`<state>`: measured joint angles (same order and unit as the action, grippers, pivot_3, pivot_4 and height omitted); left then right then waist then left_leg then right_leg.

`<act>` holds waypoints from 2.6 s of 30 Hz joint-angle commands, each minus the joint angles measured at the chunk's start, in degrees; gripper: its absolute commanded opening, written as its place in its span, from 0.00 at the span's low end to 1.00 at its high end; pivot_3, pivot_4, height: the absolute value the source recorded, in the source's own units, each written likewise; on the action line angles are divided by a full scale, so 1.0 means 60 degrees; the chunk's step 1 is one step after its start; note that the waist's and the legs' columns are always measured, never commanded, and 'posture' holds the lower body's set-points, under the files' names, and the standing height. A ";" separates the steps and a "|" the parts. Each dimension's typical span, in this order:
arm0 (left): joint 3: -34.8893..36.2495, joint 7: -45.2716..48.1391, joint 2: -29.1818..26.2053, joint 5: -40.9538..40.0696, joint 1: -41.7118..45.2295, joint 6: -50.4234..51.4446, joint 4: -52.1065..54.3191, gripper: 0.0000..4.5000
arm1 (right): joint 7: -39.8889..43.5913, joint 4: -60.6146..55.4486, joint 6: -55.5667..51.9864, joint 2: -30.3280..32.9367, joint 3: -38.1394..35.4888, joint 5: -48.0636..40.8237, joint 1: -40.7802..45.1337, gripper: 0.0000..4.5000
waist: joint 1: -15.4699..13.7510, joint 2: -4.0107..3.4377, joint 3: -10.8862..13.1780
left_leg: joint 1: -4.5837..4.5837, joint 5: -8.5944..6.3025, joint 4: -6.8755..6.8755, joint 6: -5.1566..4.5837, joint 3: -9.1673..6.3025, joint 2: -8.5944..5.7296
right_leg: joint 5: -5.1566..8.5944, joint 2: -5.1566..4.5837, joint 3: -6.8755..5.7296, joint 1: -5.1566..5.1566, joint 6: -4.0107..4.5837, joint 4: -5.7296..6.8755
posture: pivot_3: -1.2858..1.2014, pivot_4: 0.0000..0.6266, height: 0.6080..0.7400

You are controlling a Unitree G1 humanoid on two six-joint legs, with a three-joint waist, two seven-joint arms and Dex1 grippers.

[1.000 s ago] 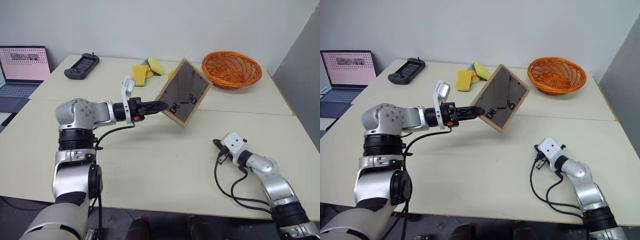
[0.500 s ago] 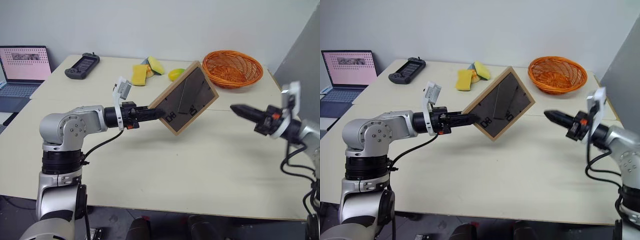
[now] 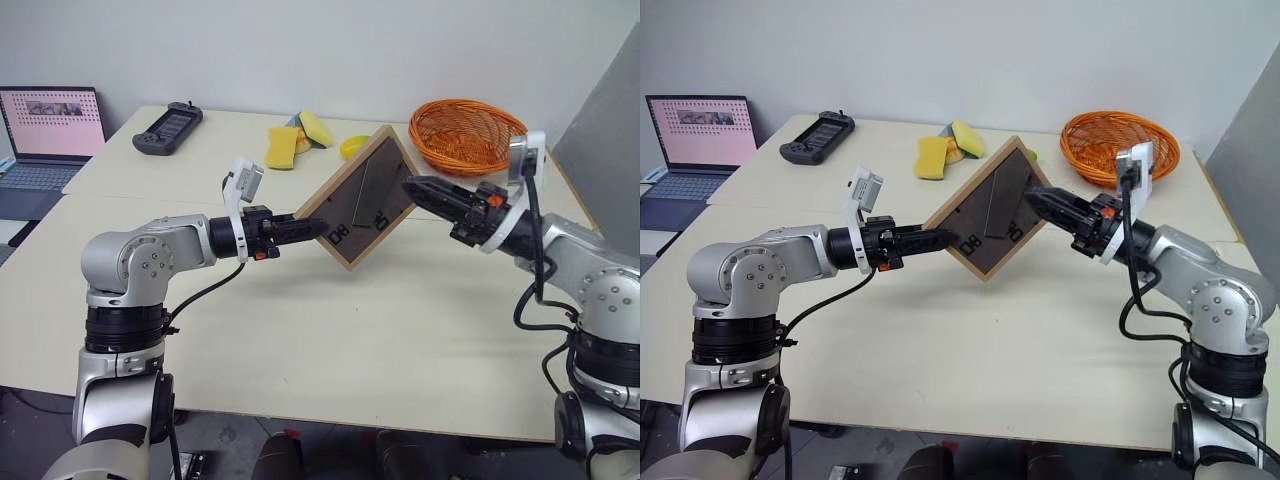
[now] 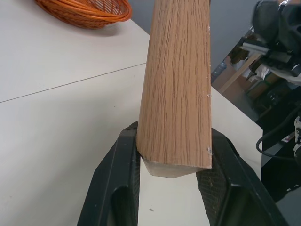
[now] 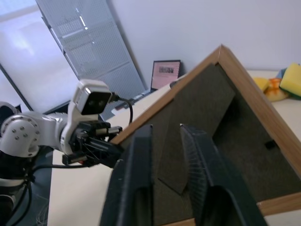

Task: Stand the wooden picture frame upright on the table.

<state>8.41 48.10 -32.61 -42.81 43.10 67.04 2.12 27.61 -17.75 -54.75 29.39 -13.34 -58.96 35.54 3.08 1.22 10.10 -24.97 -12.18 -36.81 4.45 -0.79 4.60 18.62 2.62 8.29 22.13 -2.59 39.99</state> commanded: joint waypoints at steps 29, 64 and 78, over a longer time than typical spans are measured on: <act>0.0039 0.0085 -0.0015 -0.0074 0.0421 -0.0547 -0.0034 0.29 | -0.0136 0.0940 0.1212 -0.1467 0.0809 0.1549 0.1249 0.79 | 0.0019 -0.0003 0.0002 | 0.0000 0.0001 0.0003 0.0001 0.0002 0.0003 | 0.0000 0.0001 -0.0002 0.0010 0.0001 0.0005 | 0.52 0.24 1.00; -0.0256 0.0141 0.0077 0.0319 0.0952 -0.1182 -0.1125 0.29 | -0.1347 -0.0046 0.0963 -0.1651 0.0657 0.1264 0.0256 0.79 | 0.0020 -0.0004 0.0004 | -0.0003 0.0001 0.0013 0.0000 0.0003 0.0004 | 0.0001 0.0002 -0.0002 0.0019 0.0002 0.0005 | 0.52 0.24 1.00; -0.0255 0.0086 0.0138 0.0403 0.1054 -0.1271 -0.1368 0.29 | -0.1755 -0.0848 0.0584 -0.1799 0.0438 0.0807 0.0046 0.79 | 0.0020 -0.0005 0.0004 | -0.0004 0.0001 0.0016 0.0001 0.0003 0.0003 | 0.0001 0.0002 -0.0002 0.0019 0.0003 0.0004 | 0.52 0.24 1.00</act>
<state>5.62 48.29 -31.75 -40.07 47.52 61.21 -6.58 17.35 -19.18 -51.05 17.88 -8.98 -51.68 35.83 3.20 1.20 10.12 -25.00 -12.17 -36.72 4.45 -0.78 4.62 18.63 2.63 8.28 22.24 -2.57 40.01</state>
